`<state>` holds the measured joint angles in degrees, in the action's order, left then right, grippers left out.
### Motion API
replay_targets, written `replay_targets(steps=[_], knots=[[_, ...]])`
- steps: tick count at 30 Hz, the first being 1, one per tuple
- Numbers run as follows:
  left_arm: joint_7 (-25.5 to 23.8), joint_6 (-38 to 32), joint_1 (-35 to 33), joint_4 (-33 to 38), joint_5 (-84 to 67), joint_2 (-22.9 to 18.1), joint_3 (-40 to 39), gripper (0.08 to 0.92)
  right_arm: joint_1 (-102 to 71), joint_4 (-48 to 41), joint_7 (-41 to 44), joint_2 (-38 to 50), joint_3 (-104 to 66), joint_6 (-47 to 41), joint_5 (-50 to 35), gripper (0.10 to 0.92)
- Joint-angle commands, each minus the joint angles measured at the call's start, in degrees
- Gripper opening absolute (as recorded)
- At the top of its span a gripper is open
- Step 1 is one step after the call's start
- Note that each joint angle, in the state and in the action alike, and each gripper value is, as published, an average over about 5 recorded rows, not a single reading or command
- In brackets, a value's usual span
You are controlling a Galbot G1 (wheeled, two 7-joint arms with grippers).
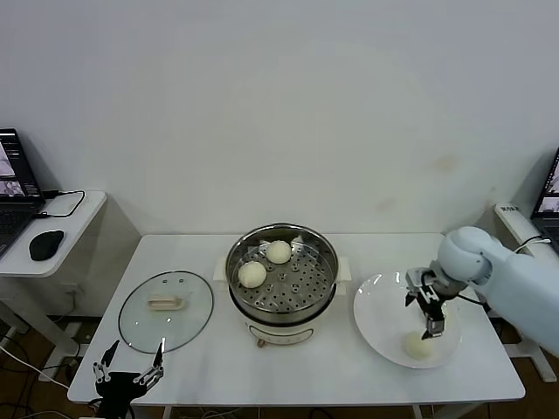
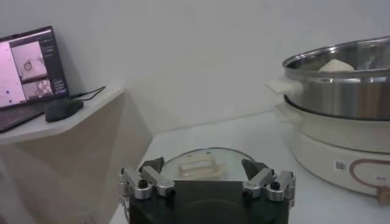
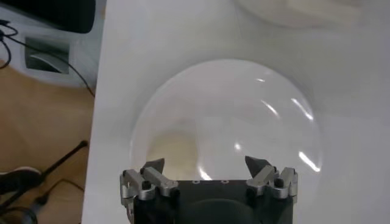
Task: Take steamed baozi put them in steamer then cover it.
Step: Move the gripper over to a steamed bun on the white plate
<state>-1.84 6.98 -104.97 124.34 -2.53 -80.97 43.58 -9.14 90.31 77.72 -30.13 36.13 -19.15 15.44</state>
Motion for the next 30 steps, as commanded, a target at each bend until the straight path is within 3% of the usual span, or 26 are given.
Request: replay_targets(steps=[1, 30], knots=[[0.15, 0.00, 0.16, -0.36, 0.02, -0.14, -0.18, 0.823, -4.69, -1.03, -0.15, 0.08, -1.57, 0.25, 2.21, 0.822], [0.17, -0.07, -0.37, -0.75, 0.49, -0.23, -0.82, 0.823, -6.88, -7.01, -2.24, -4.14, -1.76, 0.45, 4.82, 0.823]])
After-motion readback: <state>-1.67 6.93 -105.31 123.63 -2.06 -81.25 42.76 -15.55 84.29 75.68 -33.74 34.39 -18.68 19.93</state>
